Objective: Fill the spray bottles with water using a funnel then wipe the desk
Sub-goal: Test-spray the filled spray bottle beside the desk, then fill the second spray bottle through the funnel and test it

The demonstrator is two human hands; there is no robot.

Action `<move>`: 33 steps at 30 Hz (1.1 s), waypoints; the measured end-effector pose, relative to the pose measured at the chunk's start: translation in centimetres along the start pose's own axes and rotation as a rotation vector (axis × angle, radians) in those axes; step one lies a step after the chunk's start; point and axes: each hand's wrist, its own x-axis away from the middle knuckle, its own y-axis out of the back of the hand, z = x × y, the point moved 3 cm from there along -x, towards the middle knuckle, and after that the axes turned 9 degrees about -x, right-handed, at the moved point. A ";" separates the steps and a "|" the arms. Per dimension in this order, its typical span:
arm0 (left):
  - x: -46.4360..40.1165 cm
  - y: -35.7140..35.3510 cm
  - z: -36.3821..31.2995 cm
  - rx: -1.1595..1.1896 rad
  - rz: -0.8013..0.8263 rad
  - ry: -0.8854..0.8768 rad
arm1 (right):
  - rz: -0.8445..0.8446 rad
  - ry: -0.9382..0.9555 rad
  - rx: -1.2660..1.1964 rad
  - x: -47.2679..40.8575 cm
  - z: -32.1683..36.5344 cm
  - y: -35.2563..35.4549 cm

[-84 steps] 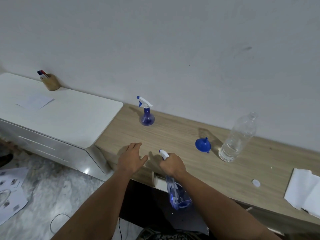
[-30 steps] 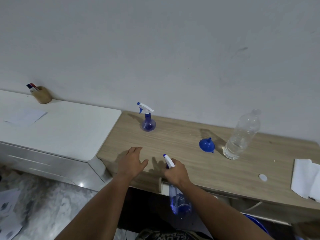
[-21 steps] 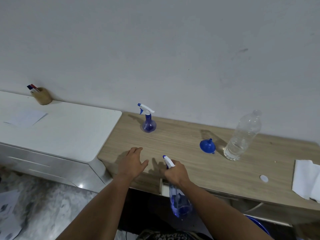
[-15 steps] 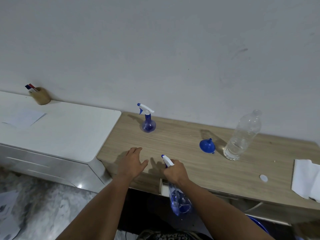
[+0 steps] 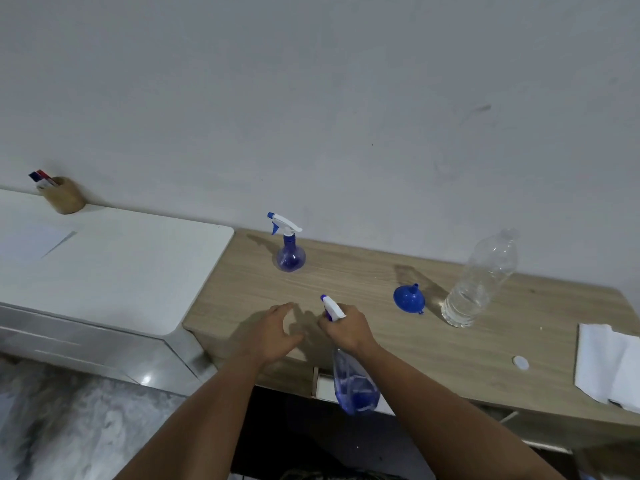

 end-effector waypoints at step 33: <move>-19.7 -4.0 -8.2 0.206 -0.207 0.080 | -0.166 0.303 -0.307 -19.1 4.7 3.8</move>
